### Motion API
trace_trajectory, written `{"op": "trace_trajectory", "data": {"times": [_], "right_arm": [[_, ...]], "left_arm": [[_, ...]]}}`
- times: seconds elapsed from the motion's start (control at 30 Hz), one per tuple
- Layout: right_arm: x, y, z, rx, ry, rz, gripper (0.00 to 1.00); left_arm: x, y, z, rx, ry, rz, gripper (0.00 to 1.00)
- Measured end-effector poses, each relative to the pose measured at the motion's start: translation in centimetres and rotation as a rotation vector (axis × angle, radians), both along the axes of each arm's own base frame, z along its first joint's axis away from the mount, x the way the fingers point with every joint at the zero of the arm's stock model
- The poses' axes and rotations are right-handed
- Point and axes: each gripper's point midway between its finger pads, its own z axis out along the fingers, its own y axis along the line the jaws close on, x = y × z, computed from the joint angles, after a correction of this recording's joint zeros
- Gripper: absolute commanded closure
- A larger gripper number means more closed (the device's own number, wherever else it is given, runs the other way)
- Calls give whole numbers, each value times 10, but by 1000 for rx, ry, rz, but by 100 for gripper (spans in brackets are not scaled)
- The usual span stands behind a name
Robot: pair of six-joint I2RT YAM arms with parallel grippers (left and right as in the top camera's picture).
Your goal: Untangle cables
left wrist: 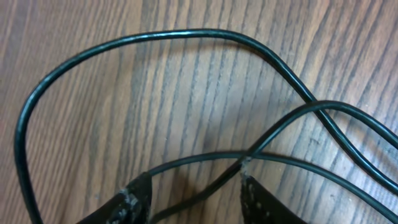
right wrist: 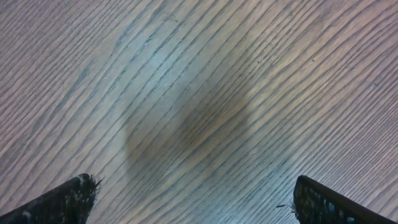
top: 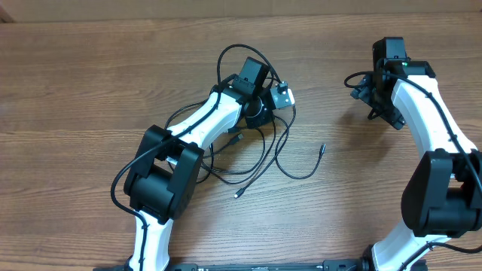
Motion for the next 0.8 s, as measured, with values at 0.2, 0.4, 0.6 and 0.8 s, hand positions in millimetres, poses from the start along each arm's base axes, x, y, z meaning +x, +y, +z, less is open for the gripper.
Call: {"op": "trace_trajectory", "data": {"times": [0.2,0.4,0.6,0.8], "right_arm": [[0,0,0,0,0,0,0],[0,0,0,0,1,1,0],[0,0,0,-1,1,1,0],[0,0,0,0,0,1,0]], "left_arm": [[1,-1,1,-6,-6,-5,44],[0,-3,-4,-10,4,-11,51],[-1,-2,-14,-2,18,-11,60],[-4,-1,-17,6,31,-12,61]]}}
